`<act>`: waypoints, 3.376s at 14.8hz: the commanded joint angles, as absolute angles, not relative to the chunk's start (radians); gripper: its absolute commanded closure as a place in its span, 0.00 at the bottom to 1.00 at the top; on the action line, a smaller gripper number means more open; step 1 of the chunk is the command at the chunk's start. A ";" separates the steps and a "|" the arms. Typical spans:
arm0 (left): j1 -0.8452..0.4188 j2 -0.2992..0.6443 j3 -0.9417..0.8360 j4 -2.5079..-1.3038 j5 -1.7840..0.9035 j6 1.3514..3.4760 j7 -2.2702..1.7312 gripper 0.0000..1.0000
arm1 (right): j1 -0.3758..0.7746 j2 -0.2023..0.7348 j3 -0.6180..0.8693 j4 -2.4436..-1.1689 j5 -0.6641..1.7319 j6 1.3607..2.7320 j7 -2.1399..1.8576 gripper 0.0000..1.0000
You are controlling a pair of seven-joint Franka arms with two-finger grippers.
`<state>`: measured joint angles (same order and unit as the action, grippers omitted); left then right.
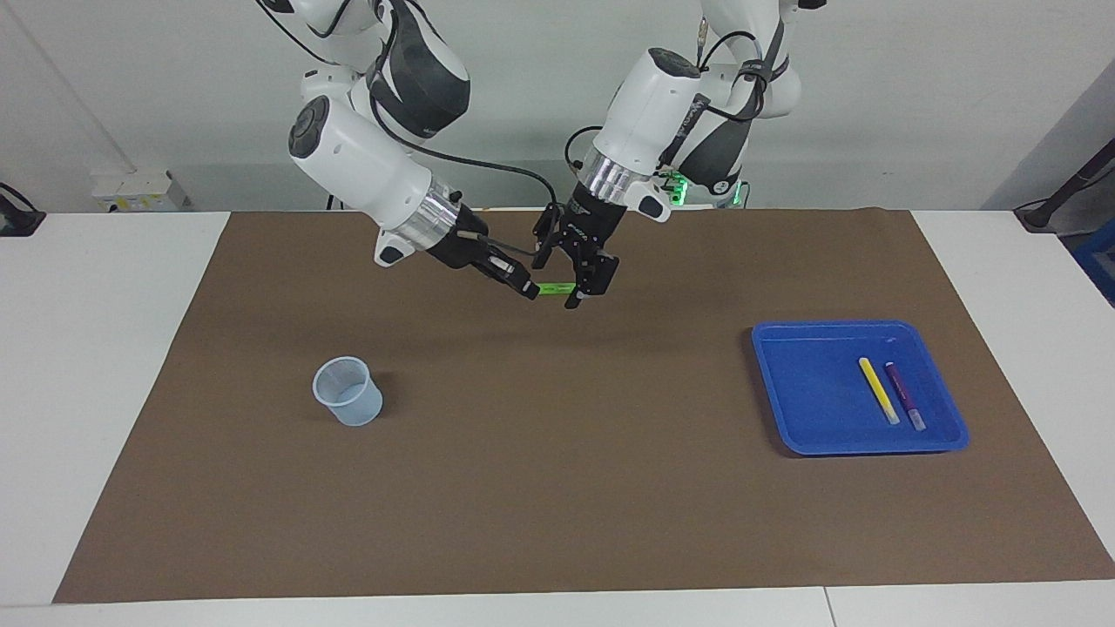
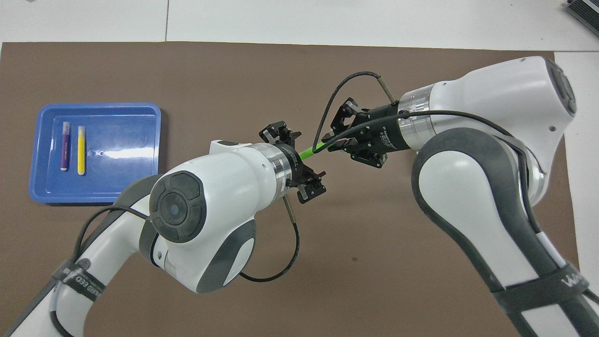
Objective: Right arm passes pens to left for tray arrangement
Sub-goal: 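Grasp the green pen with the left gripper and open the right gripper, then carry the green pen to the tray while the right gripper withdraws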
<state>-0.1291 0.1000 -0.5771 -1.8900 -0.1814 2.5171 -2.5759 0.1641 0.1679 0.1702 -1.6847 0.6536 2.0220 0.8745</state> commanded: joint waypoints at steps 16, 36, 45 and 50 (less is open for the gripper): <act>-0.158 0.074 -0.569 -1.876 -0.166 2.434 -2.270 1.00 | 0.152 0.140 0.167 -1.715 0.669 2.042 0.873 0.14; 0.136 0.035 -0.557 -1.841 -0.063 1.879 -0.982 1.00 | -0.202 -0.015 0.156 -1.681 0.107 1.724 0.187 0.00; 0.406 0.037 -0.558 -1.862 0.047 1.850 -0.340 1.00 | -0.232 -0.043 0.153 -1.690 0.046 1.657 0.083 0.00; 0.483 0.100 -0.558 -1.899 0.118 1.960 -0.198 1.00 | -0.236 -0.044 0.153 -1.687 0.041 1.631 0.049 0.00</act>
<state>0.4620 0.0775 -0.5483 -1.8633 0.0866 1.8844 -0.2275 -0.2191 -0.0281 0.1454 -1.6781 0.0593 1.6557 0.1011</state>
